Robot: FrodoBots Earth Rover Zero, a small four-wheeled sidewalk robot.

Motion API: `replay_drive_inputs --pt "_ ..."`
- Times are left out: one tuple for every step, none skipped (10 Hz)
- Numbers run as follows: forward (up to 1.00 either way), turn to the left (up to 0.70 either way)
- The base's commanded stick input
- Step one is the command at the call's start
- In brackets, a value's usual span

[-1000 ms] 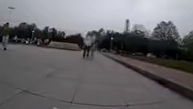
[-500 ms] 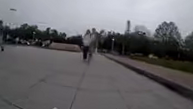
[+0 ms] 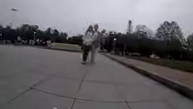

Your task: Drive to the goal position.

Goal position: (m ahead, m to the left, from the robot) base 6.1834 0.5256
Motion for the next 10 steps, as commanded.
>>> replay_drive_inputs --pt "0.7 -0.19" --pt "0.7 -0.34" --pt "0.7 -0.35" --pt "0.7 -0.26" --pt "0.7 -0.04" --pt "0.7 -0.02" --pt "0.7 -0.02" --pt "0.7 -0.02" --pt "0.66 -0.02" --pt "0.04 -0.05"
